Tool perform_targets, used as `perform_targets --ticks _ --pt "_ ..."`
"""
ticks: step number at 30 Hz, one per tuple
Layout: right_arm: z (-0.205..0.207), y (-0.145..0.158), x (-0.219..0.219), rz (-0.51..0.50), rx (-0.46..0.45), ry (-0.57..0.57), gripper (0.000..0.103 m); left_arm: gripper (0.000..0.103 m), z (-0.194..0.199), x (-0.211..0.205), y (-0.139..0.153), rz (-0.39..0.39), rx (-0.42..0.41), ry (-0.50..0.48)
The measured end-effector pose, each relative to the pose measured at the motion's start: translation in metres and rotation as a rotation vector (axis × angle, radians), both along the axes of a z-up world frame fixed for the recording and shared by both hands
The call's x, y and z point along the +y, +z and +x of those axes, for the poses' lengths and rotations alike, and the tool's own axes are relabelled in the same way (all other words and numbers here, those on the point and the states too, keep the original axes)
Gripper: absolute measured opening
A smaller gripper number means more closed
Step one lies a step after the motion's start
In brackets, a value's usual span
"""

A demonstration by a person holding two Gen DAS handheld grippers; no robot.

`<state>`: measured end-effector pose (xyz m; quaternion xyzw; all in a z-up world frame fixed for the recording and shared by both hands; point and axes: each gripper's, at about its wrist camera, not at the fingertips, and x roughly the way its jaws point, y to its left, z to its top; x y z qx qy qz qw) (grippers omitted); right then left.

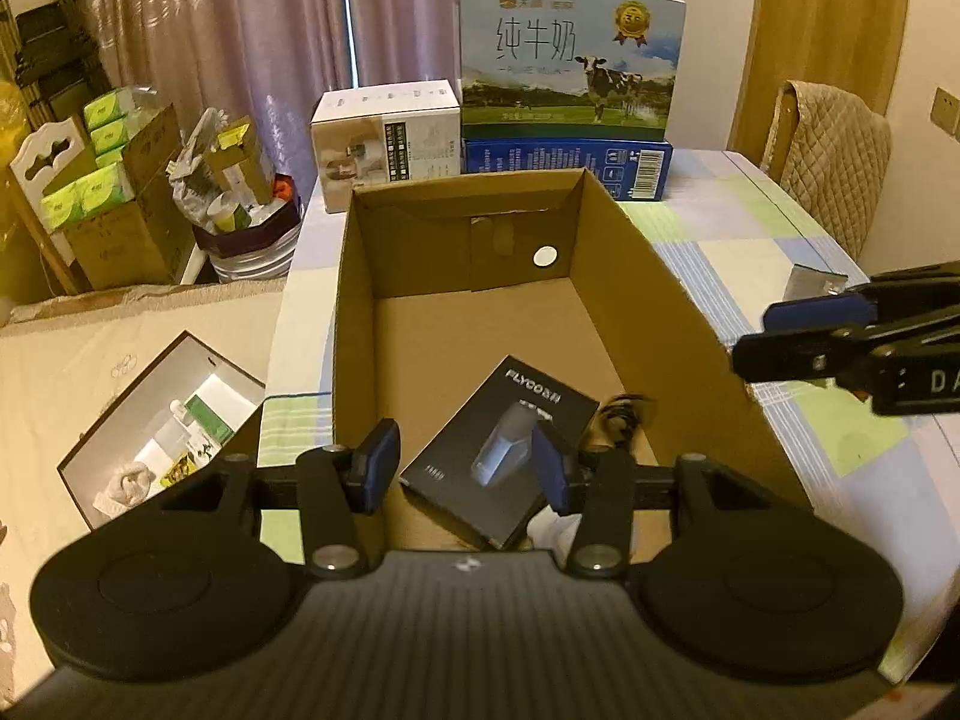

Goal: Organize objects
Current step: 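Carry the toy car and cable into the cardboard box and open both tools, then bring both open tools back over the table items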

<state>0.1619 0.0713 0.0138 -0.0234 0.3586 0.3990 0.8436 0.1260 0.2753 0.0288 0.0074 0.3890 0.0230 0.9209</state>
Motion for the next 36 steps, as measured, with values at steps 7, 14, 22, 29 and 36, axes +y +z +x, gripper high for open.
perform_targets --ticks 7,14,22,29,36 --pt "-0.025 0.008 -0.047 -0.018 -0.023 -0.08 0.042 0.043 -0.015 -0.015 0.02 -0.032 -0.05 0.007" --pt "-0.051 0.018 -0.129 -0.019 -0.016 -0.242 0.042 0.047 -0.029 -0.056 0.047 -0.065 -0.103 -0.048" --pt "-0.075 0.025 -0.224 -0.055 -0.016 -0.415 0.042 0.05 -0.037 -0.129 0.052 -0.091 -0.096 -0.145" --pt "-0.09 0.025 -0.289 -0.075 -0.013 -0.535 0.042 0.056 -0.037 -0.19 0.043 -0.111 -0.075 -0.221" --pt "-0.088 0.023 -0.328 -0.051 0.015 -0.619 0.047 0.072 -0.027 -0.232 0.029 -0.114 -0.069 -0.256"
